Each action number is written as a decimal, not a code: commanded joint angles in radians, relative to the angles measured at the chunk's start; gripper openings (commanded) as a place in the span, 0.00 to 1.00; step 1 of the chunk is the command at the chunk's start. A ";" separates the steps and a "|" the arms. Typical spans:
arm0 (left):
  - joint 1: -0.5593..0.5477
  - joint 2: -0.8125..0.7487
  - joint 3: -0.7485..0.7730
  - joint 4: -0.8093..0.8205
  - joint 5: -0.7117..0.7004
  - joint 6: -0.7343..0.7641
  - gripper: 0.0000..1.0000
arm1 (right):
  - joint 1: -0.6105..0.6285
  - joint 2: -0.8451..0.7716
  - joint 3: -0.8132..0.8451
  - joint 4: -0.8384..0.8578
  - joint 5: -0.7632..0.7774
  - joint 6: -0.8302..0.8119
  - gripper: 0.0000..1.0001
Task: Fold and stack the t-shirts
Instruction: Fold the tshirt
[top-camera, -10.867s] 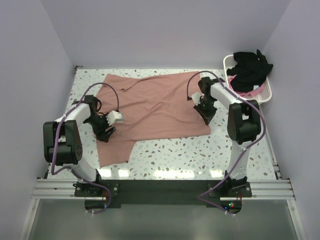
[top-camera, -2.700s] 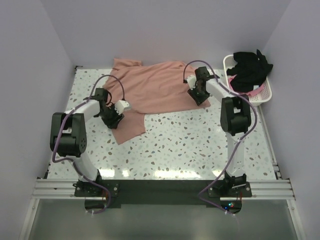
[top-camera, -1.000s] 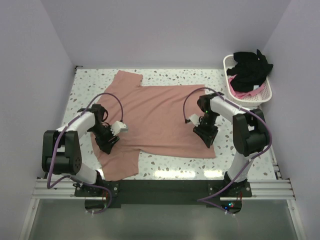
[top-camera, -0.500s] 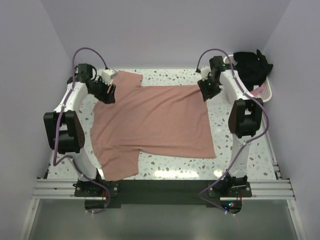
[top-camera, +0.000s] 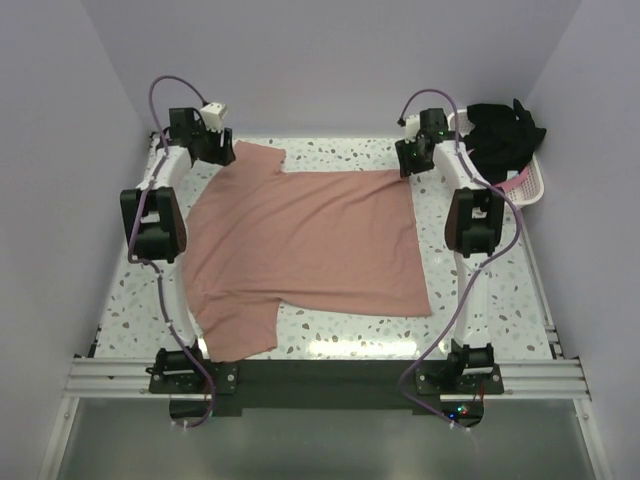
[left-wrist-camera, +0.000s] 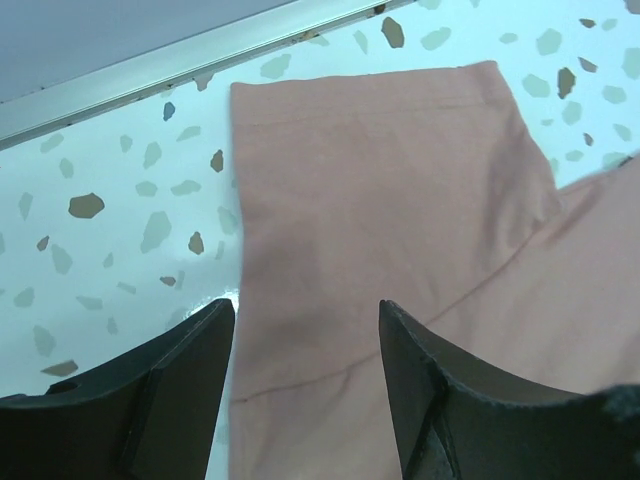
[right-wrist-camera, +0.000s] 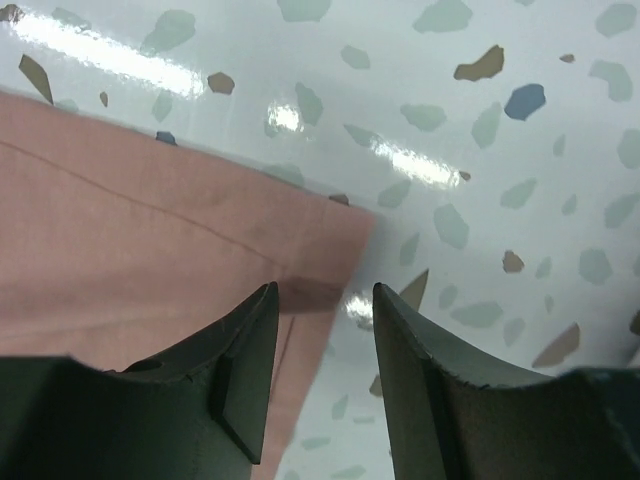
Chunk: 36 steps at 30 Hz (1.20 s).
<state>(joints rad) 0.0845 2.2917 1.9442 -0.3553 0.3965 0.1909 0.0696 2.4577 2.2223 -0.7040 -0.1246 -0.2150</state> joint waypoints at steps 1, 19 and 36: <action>0.008 0.048 0.076 0.123 -0.018 -0.045 0.65 | -0.002 0.027 0.077 0.057 -0.066 0.016 0.47; 0.008 0.270 0.285 0.075 -0.030 -0.002 0.73 | -0.002 0.049 0.040 0.158 -0.064 -0.096 0.61; 0.004 0.317 0.320 -0.008 0.004 -0.019 0.61 | 0.015 0.109 0.086 0.106 -0.110 -0.222 0.28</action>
<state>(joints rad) 0.0849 2.5790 2.2021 -0.3614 0.3744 0.1749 0.0788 2.5473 2.2604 -0.5980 -0.2192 -0.4114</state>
